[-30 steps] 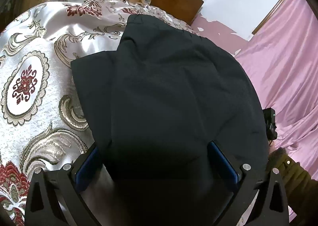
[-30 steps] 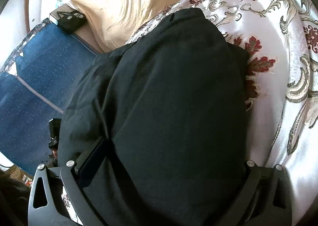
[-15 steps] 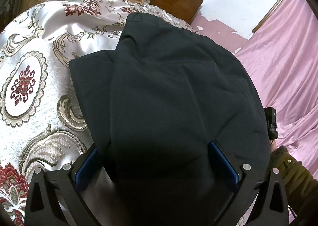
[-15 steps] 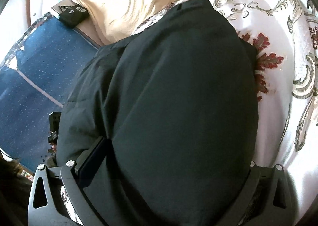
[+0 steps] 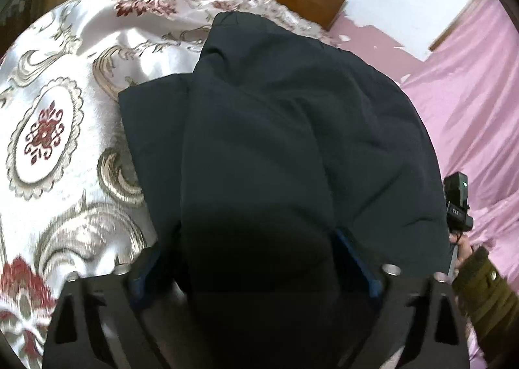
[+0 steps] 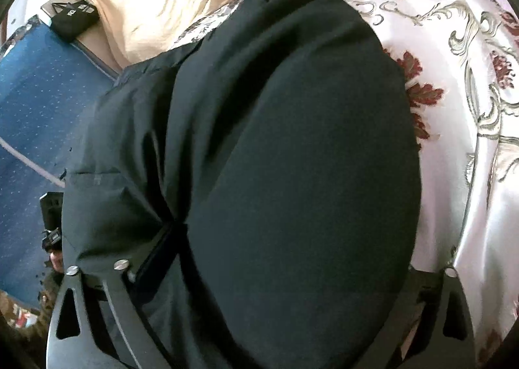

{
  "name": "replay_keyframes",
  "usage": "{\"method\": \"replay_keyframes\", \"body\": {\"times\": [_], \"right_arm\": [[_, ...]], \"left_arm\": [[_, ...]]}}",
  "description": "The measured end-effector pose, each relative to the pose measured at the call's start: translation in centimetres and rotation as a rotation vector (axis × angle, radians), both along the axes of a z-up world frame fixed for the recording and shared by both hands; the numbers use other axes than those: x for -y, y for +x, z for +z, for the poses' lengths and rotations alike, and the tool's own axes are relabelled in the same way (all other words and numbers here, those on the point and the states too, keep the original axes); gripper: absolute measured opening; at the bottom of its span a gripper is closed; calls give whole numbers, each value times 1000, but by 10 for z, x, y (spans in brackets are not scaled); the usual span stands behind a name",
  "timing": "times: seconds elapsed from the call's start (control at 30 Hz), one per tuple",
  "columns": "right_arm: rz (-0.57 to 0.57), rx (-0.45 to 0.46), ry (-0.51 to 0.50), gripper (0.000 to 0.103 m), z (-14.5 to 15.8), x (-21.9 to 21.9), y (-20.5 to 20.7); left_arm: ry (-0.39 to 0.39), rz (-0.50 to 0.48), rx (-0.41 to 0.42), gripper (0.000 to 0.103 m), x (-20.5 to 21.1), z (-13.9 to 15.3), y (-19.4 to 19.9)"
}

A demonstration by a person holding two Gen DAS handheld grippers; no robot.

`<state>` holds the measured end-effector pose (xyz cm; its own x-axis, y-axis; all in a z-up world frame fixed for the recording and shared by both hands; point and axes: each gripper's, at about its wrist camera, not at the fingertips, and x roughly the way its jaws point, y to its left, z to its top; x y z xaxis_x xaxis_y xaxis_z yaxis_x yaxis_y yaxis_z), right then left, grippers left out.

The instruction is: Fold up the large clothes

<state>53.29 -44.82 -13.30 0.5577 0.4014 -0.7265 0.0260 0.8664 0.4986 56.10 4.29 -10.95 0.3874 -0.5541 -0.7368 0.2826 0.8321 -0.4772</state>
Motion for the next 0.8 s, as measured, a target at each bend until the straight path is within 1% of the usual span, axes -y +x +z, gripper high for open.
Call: {"method": "replay_keyframes", "body": {"times": [0.03,0.07,0.1,0.13,0.17,0.2,0.23,0.27,0.33,0.37,0.43,0.53,0.57,0.63,0.73,0.8], "right_arm": [[-18,-3,-3,80,5,-2,-2],[-30,-4,-7,76,10,-4,-5],[-42,-2,-21,67,16,-6,-8],[-58,-3,-28,60,21,-8,-12],[-71,-1,-33,56,26,-9,-16],[-77,4,-39,51,31,-11,-18],[-81,10,-46,45,36,-15,-21],[-77,20,-55,43,42,-19,-24],[-61,30,-67,35,52,-21,-26],[-51,38,-66,32,59,-21,-29],[-43,55,-61,27,69,-19,-34],[-18,87,-68,24,83,-21,-44],[2,99,-76,24,90,-26,-51],[27,111,-80,23,94,-22,-66],[71,133,-94,23,108,-25,-92],[88,141,-104,23,118,-29,-105]], "left_arm": [[9,20,-4,74,1,4,-2],[24,44,-3,65,2,9,-4],[45,65,5,61,5,14,-8],[66,77,17,53,9,18,-11],[95,87,33,46,13,22,-14],[123,97,39,43,18,26,-17],[154,112,37,37,23,31,-20],[173,124,34,31,27,34,-22],[207,149,43,24,34,46,-27],[220,157,56,21,37,52,-31],[242,160,86,18,40,63,-40],[257,147,131,16,40,81,-60],[256,145,138,16,38,86,-67],[263,133,157,16,40,98,-82],[300,99,181,16,43,113,-103],[298,97,179,16,43,121,-115]]}}
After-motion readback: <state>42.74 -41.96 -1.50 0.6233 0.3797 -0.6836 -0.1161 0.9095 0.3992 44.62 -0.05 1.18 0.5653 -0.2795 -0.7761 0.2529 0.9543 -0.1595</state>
